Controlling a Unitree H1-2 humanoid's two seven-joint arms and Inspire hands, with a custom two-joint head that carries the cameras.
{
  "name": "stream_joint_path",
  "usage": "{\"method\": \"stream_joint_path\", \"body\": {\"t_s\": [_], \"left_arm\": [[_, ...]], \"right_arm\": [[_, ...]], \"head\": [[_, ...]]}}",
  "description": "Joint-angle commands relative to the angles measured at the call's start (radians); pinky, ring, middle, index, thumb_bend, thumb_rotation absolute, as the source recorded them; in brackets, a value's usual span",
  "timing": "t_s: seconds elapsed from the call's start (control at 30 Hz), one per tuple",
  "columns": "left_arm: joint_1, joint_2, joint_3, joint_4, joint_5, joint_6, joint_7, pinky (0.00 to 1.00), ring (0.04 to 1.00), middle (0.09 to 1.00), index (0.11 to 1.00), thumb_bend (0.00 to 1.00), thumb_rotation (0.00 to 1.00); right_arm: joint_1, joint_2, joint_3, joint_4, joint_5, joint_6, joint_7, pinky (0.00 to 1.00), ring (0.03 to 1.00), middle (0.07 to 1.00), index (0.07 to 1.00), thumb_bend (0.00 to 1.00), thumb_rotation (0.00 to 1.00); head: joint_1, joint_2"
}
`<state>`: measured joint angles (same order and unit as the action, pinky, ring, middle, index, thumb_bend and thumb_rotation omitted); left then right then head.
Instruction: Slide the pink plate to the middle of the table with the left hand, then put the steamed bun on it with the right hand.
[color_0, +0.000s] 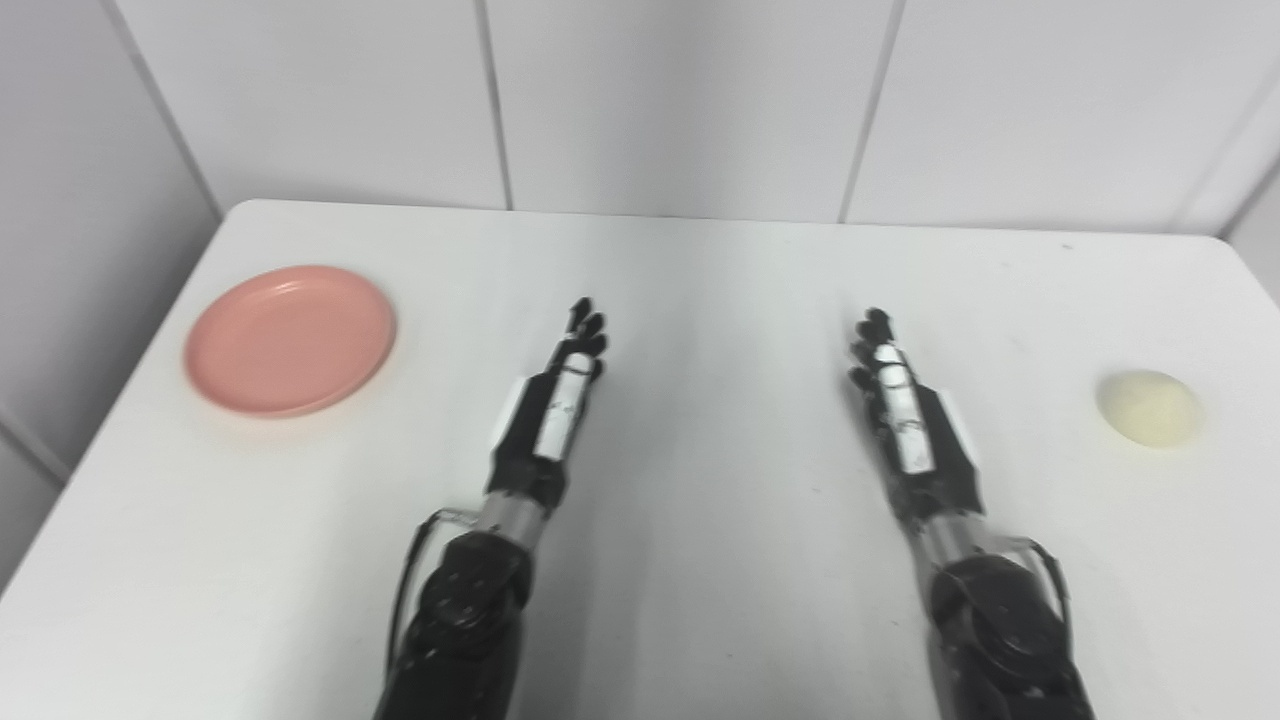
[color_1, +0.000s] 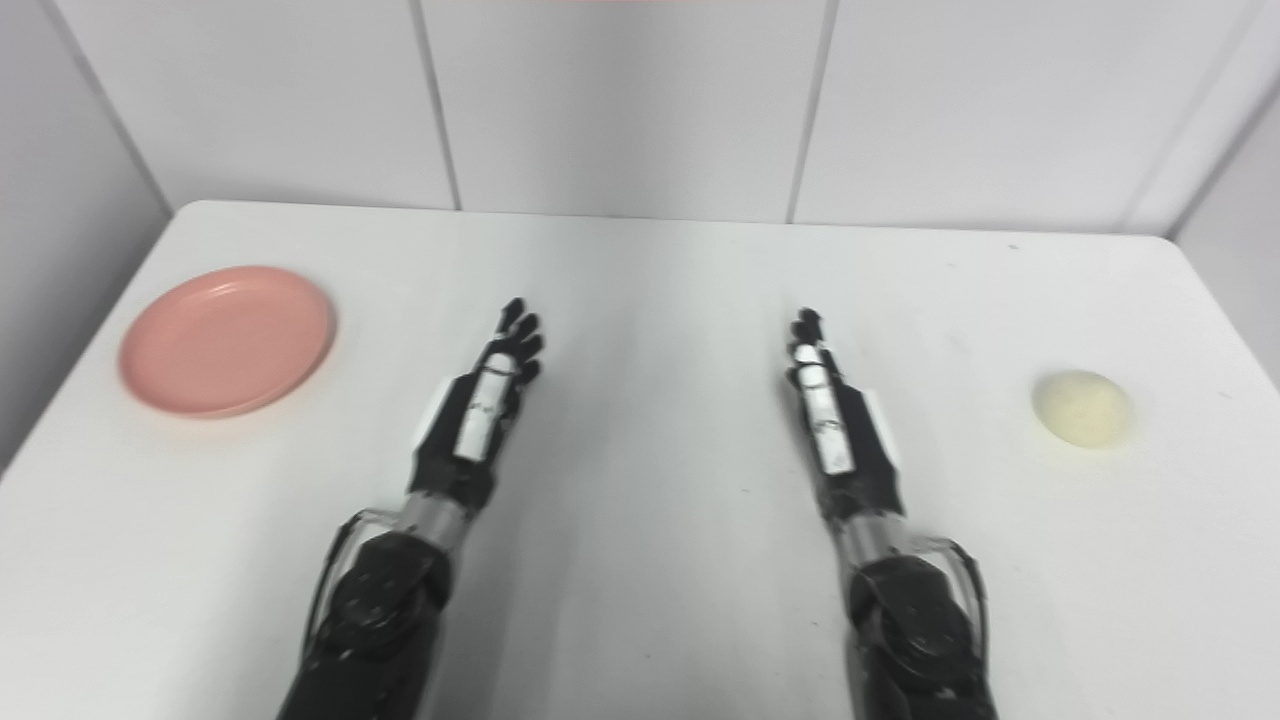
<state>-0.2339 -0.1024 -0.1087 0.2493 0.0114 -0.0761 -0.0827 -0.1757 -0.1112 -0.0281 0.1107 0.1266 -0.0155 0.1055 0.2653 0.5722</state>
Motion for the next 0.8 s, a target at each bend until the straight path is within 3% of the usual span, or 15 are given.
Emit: {"method": "stream_joint_path", "body": {"t_s": [0.0,0.2,0.77], "left_arm": [[0.065,-0.012,-0.005,0.109,0.005,-0.038,0.013,1.0,0.996,1.0,1.0,0.33,1.0],[0.064,-0.017,-0.004,0.113,0.008,-0.045,0.014,1.0,0.994,1.0,1.0,0.31,1.0],[0.056,-0.016,-0.004,0.072,0.01,-0.021,0.014,1.0,0.992,0.996,0.999,0.33,1.0]], "right_arm": [[0.034,-0.008,-0.011,0.029,0.013,-0.006,0.013,1.0,1.0,1.0,1.0,0.19,1.0],[0.027,-0.01,-0.015,0.049,0.023,-0.029,0.026,1.0,1.0,1.0,1.0,0.19,1.0],[0.032,-0.008,-0.01,0.03,0.008,-0.011,0.023,1.0,1.0,1.0,1.0,0.19,1.0]], "head": [[0.001,0.0],[-0.008,0.001],[-0.027,0.007]]}}
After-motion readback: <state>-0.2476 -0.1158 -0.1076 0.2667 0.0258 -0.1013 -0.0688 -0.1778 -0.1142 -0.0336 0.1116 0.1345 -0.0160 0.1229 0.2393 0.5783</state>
